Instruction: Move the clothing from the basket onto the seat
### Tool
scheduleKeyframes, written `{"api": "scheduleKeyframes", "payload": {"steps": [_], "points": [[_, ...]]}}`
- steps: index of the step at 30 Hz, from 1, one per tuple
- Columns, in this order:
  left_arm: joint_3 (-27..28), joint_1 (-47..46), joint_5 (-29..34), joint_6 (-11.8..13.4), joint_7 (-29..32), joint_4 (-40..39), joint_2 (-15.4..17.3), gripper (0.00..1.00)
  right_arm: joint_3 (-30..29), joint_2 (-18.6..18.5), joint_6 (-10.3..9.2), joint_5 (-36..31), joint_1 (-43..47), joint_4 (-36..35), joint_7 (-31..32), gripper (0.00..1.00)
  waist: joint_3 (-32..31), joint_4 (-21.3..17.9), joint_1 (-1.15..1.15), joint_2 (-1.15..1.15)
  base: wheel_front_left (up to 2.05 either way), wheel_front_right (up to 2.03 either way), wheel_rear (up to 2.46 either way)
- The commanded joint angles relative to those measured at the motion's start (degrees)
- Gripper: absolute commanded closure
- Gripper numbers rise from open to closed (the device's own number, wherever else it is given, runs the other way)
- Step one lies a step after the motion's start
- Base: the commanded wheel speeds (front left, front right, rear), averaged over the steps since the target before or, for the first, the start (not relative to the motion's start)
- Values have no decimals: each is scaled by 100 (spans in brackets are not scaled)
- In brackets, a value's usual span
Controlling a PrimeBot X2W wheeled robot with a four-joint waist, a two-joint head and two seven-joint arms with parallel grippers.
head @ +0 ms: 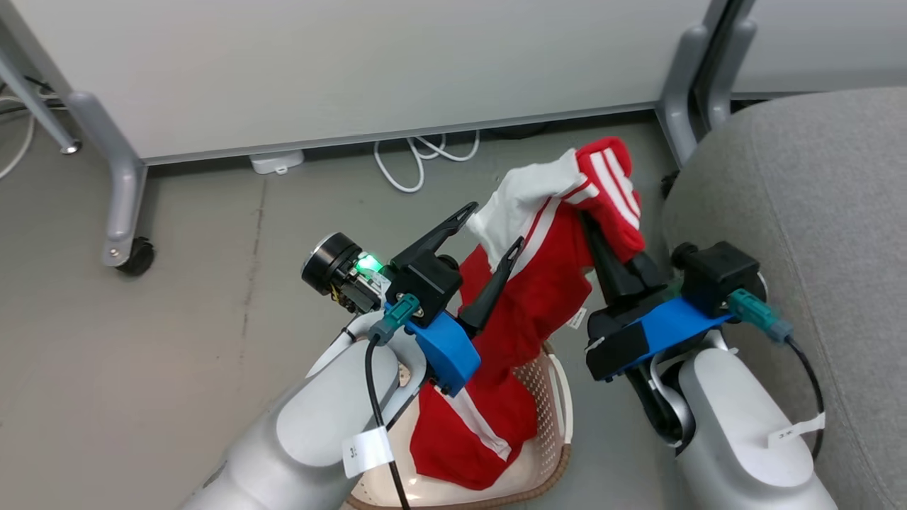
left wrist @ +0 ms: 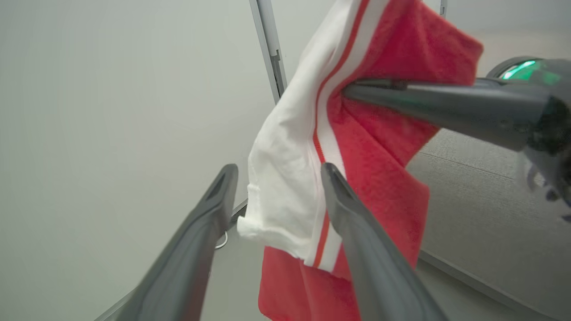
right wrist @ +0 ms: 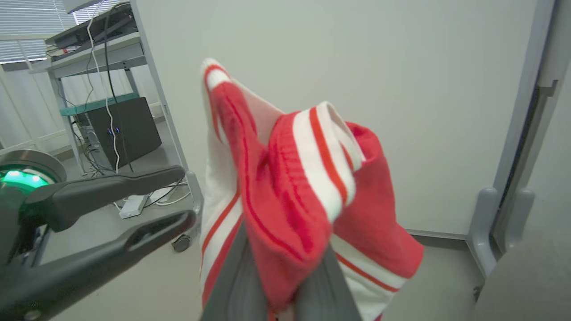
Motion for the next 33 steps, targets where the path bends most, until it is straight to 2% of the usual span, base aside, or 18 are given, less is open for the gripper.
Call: {"api": "scheduleKeyframes", "payload": {"steps": [1,21,33], "points": [[13,2,31,-4,-26,-6,-3,0,-106,-20,3,-21,-87,-58,-24,100,118,-165,0,0,0,0,0],[-193,95,227,-23,-22,-188,38,0,-1268,-14,3,-279,4,-760,-24,100,741,-1634,0,0,0,0,0],[-316,165,308,-100,-22,-279,6,0,-2032,-32,3,-445,369,-1193,-24,100,949,-2076,0,0,0,0,0]]}}
